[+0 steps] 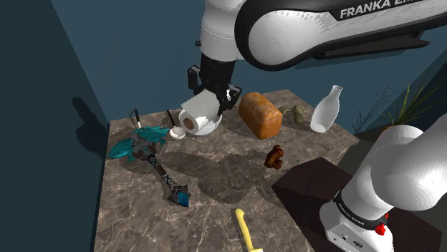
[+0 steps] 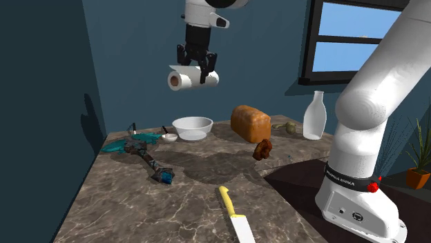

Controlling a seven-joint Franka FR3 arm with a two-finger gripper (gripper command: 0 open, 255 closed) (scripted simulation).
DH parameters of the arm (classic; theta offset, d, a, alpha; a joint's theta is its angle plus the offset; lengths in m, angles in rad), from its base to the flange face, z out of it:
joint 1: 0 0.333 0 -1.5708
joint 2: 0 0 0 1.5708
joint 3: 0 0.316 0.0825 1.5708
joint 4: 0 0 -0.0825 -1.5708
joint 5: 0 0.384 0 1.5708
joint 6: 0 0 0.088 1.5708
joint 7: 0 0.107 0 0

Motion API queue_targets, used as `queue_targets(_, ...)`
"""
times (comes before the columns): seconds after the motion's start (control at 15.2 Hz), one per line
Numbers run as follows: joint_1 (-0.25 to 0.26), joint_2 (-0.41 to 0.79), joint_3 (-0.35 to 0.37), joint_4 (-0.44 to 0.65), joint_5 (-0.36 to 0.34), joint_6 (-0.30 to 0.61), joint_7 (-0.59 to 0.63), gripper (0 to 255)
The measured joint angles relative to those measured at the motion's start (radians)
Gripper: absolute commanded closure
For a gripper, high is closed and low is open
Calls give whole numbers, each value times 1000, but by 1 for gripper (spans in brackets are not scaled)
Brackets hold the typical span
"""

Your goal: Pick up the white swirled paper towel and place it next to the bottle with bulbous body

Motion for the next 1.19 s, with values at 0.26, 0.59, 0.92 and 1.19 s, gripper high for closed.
queue_targets(0.26, -6, -17, -27, 9, 4, -23, -35, 255)
queue_targets(0.59, -32, -77, -131, -47, 9, -21, -167, 255)
queue_targets(0.92, -68, -96, -235, -86, -2, 3, -298, 255)
queue_targets(1.19, -98, -95, -314, -89, -14, 9, -398, 255)
